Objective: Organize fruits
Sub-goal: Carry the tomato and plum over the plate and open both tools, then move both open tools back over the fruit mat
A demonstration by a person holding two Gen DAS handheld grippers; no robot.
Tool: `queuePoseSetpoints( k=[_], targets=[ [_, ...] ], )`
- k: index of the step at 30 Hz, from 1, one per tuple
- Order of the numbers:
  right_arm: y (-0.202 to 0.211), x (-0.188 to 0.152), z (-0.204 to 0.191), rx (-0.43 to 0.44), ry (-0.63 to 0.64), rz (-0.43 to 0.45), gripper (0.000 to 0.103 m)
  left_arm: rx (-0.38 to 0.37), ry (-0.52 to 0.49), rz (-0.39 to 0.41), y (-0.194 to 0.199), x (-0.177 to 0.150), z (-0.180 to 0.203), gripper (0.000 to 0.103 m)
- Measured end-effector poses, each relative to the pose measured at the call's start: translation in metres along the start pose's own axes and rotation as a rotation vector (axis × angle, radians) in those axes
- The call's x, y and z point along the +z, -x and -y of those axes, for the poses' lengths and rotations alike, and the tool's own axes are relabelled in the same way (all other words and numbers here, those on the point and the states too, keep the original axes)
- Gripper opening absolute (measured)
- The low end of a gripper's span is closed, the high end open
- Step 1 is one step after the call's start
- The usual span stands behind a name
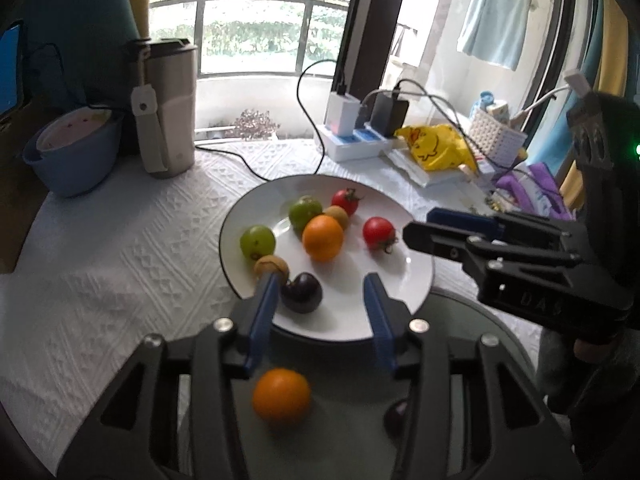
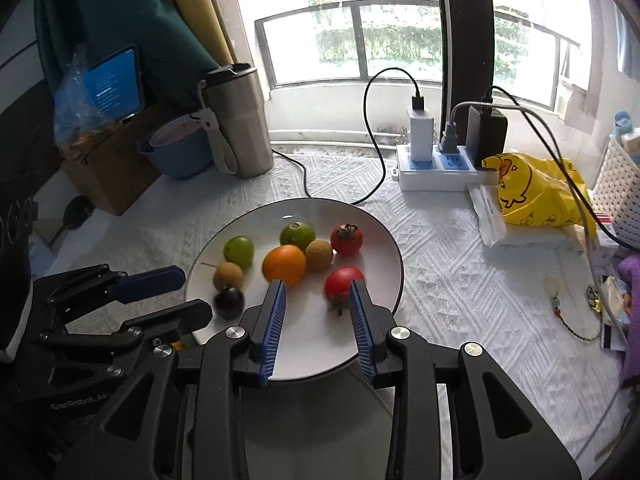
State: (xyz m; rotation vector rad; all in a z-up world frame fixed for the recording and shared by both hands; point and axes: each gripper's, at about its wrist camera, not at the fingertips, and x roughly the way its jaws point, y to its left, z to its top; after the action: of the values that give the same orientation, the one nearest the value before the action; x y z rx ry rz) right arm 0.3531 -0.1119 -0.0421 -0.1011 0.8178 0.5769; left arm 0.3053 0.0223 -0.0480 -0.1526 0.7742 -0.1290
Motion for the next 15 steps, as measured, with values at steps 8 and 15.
queuePoseSetpoints(
  k=[8, 15],
  targets=[
    [0.027, -0.008, -0.022, -0.012, 0.021, 0.026, 0.035, -0.011, -0.003, 0.05, 0.033, -0.009, 0.004, 0.048],
    [0.052, -0.019, -0.044, -0.013, 0.037, 0.047, 0.035, -0.026, 0.007, 0.086, 0.062, -0.022, 0.003, 0.066]
  ],
)
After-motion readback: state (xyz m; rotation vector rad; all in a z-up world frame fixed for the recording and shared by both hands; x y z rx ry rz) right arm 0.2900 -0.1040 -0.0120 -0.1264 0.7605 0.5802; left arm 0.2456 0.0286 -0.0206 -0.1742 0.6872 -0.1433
